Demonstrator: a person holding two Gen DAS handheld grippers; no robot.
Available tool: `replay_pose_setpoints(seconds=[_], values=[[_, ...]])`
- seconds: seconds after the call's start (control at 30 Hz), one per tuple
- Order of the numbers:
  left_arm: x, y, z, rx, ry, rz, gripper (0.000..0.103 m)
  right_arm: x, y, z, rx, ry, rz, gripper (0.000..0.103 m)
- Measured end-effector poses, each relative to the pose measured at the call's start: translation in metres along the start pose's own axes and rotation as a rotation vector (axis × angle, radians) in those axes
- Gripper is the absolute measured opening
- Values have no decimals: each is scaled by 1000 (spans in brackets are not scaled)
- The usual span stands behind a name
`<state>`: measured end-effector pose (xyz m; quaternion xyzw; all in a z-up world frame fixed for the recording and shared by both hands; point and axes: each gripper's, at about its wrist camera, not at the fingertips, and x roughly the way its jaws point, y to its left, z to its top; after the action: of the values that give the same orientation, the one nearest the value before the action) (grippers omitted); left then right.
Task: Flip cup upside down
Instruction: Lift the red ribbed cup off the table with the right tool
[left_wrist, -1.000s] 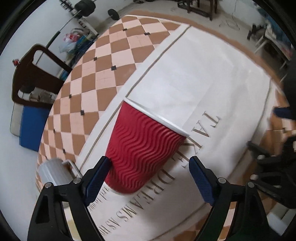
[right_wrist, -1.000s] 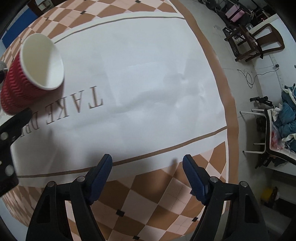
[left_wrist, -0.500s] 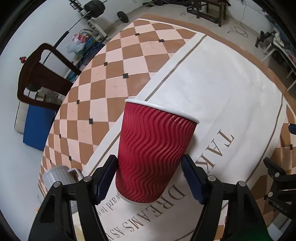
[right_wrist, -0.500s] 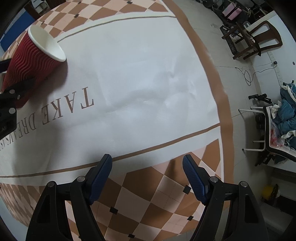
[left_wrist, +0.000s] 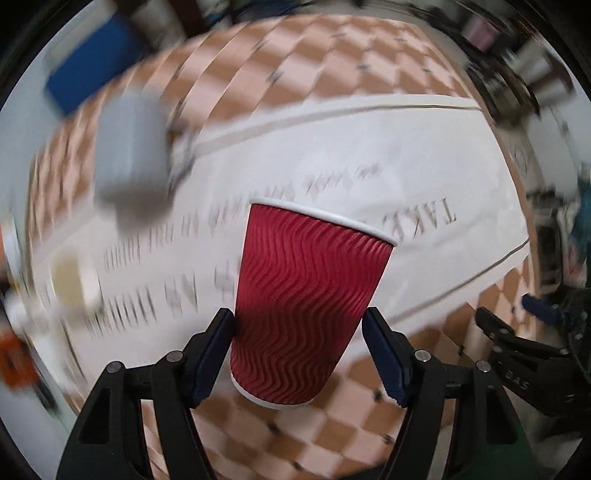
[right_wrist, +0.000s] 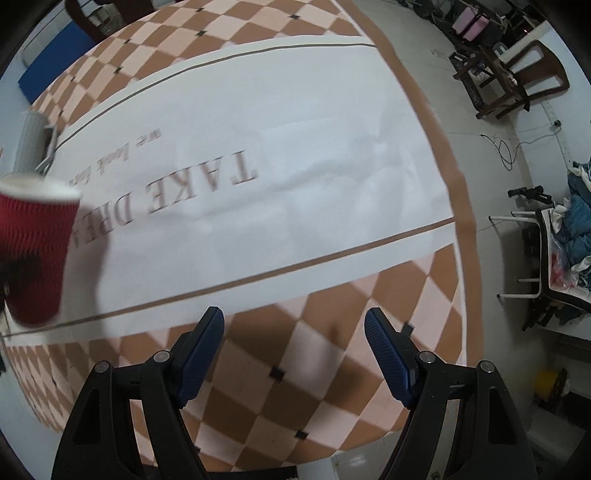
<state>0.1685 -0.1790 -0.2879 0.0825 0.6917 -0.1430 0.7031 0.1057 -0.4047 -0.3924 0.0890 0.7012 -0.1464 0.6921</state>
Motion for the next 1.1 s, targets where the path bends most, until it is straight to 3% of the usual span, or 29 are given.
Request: replay_pose_setpoints(seconds=[0.17, 0.3, 0.57, 0.63, 0.8, 1.1], values=[[15, 52, -50, -376, 113, -199, 69, -3, 31, -16, -37, 0, 1, 80], [32, 70, -67, -511, 163, -258, 70, -6, 55, -25, -56, -1, -17, 80], [43, 62, -67, -434, 142, -263, 72, -12, 74, -43, -45, -10, -45, 80], [46, 61, -66, -405, 144, -250, 82, -15, 70, -44, -35, -10, -45, 80], [51, 62, -68, -396, 125, -251, 97, -25, 66, -52, -16, -14, -49, 82], [39, 67, -77, -385, 87, -280, 98, -51, 53, -62, 20, -37, -14, 84]])
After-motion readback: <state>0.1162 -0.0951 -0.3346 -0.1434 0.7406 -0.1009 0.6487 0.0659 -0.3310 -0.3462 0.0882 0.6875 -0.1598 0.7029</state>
